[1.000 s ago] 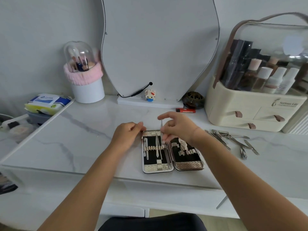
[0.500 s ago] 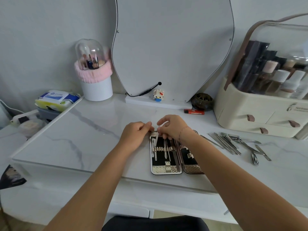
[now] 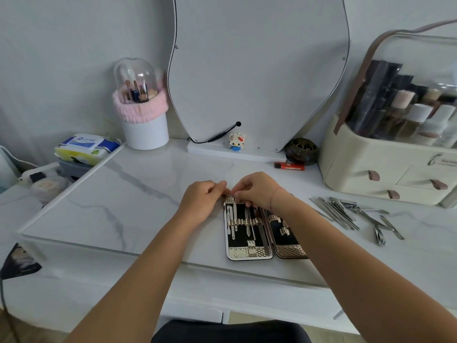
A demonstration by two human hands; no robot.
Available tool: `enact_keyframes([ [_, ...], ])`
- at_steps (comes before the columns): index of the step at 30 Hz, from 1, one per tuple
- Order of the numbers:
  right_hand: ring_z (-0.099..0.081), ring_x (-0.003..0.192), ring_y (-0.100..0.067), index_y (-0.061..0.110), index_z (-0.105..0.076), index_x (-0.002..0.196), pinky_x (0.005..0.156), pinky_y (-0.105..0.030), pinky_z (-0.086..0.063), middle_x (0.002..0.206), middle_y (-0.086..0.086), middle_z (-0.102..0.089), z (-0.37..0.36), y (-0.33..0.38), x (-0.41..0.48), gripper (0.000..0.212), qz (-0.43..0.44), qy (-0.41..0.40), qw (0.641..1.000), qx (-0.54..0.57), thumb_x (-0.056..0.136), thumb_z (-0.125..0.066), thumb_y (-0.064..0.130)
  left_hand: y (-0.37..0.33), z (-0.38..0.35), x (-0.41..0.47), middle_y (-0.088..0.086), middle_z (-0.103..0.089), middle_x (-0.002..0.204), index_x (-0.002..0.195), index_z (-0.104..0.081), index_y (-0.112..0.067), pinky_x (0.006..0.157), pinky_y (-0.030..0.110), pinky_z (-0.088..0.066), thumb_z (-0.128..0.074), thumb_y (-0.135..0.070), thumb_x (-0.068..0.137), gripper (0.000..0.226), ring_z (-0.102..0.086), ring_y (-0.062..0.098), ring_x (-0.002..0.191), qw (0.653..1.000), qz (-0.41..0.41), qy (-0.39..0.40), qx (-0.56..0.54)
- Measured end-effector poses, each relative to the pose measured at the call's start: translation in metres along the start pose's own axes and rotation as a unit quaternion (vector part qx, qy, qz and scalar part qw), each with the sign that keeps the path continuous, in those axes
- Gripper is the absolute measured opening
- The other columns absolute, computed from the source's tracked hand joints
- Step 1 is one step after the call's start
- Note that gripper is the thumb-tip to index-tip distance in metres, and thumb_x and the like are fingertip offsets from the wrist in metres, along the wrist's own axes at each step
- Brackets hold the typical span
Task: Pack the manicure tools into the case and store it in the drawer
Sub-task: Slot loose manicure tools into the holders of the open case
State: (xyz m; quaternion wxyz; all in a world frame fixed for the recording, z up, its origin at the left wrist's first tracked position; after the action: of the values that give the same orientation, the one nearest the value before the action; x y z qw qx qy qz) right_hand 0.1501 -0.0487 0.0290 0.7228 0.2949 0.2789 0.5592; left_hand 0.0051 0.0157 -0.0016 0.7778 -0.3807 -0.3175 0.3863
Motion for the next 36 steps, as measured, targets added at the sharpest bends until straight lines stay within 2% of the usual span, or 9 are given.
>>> enact_keyframes([
  [3,-0.047,0.053,-0.010,0.018,-0.073,0.087,0.062,-0.026,-0.044,0.059,0.000,-0.058,0.002,0.002,-0.003,0.014,0.012,0.021,0.999,-0.028,0.085,-0.064,0.028,-0.001,0.000,0.001,-0.019,-0.064,0.068,0.083,-0.075,-0.022,0.059,0.003,-0.035,-0.049,-0.034,0.094,0.031,-0.057,-0.005,0.069,1.000,-0.001,-0.003,0.002],
  [8,-0.046,0.056,-0.010,0.021,-0.075,0.082,0.062,-0.024,-0.042,0.061,0.003,-0.056,0.004,0.006,-0.010,0.021,0.025,0.052,0.997,-0.049,0.086,-0.061,0.036,-0.001,-0.001,0.000,-0.019,-0.064,0.071,0.084,-0.075,-0.019,0.060,0.001,-0.035,-0.050,-0.033,0.094,0.031,-0.058,-0.006,0.073,1.000,-0.001,-0.005,-0.003],
  [11,-0.055,0.068,-0.015,0.022,-0.074,0.087,0.073,-0.029,-0.046,0.078,-0.005,-0.064,0.003,0.006,-0.015,0.031,0.058,0.047,0.992,-0.099,0.092,-0.050,0.041,-0.001,0.000,-0.001,-0.019,-0.062,0.065,0.080,-0.074,-0.019,0.058,0.005,-0.035,-0.049,-0.033,0.094,0.032,-0.057,-0.003,0.067,1.000,0.002,-0.004,0.000],
  [14,-0.059,0.087,-0.024,0.021,-0.073,0.091,0.084,-0.037,-0.047,0.096,-0.010,-0.063,0.002,0.003,-0.018,0.040,0.086,0.050,0.983,-0.152,0.092,-0.044,0.048,-0.001,-0.001,0.000,-0.017,-0.066,0.074,0.084,-0.074,-0.019,0.064,0.007,-0.037,-0.049,-0.034,0.094,0.032,-0.059,-0.001,0.075,1.000,0.004,0.003,0.001],
  [18,-0.055,0.094,-0.017,0.012,-0.070,0.097,0.087,-0.032,-0.043,0.106,0.001,-0.054,0.003,0.001,-0.026,0.047,0.095,0.060,0.979,-0.169,0.094,-0.040,0.048,-0.001,-0.002,0.001,-0.011,-0.069,0.081,0.085,-0.075,-0.019,0.071,0.012,-0.040,-0.048,-0.035,0.094,0.032,-0.060,0.001,0.080,1.000,0.006,0.006,-0.007],
  [21,-0.057,0.091,-0.010,0.015,-0.070,0.099,0.085,-0.025,-0.045,0.103,0.005,-0.058,0.016,-0.006,-0.035,0.037,0.103,-0.024,0.990,-0.092,0.093,-0.047,0.042,-0.001,-0.001,0.001,-0.011,-0.069,0.081,0.085,-0.074,-0.019,0.072,0.013,-0.041,-0.048,-0.035,0.095,0.032,-0.061,-0.001,0.080,1.000,0.007,0.006,-0.007],
  [26,-0.061,0.076,-0.004,0.012,-0.073,0.089,0.076,-0.018,-0.047,0.084,0.003,-0.069,0.074,-0.054,-0.058,0.014,0.021,-0.212,0.976,-0.051,0.083,-0.067,0.023,0.002,-0.001,0.002,-0.009,-0.071,0.088,0.087,-0.075,-0.020,0.075,0.011,-0.041,-0.048,-0.034,0.095,0.031,-0.062,0.002,0.084,1.000,0.002,0.006,-0.010],
  [30,-0.059,0.069,-0.003,0.015,-0.074,0.079,0.066,-0.016,-0.047,0.074,0.005,-0.068,0.092,-0.088,-0.067,0.008,-0.076,-0.170,0.974,-0.131,0.078,-0.073,0.022,0.004,-0.002,0.004,-0.006,-0.073,0.090,0.084,-0.074,-0.022,0.078,0.015,-0.043,-0.050,-0.036,0.093,0.029,-0.064,0.005,0.087,1.000,0.010,0.004,-0.020],
  [36,-0.064,0.072,-0.016,0.010,-0.075,0.079,0.066,-0.021,-0.050,0.079,-0.002,-0.073,0.092,-0.086,-0.060,0.010,-0.118,-0.137,0.966,-0.186,0.078,-0.071,0.019,0.002,-0.002,0.001,-0.005,-0.072,0.091,0.088,-0.075,-0.018,0.076,0.012,-0.041,-0.049,-0.034,0.094,0.031,-0.064,0.006,0.088,1.000,0.011,0.003,-0.019],
])
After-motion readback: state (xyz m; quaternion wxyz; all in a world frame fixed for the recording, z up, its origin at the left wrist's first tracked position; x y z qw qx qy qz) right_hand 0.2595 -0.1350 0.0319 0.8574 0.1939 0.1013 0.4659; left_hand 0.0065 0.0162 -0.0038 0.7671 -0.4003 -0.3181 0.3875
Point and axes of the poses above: each hand's wrist, its own x-axis towards the middle knuckle, its own z-axis out of the back of the hand, y = z × x, the point moved 2 cm from there along x, towards the middle knuckle
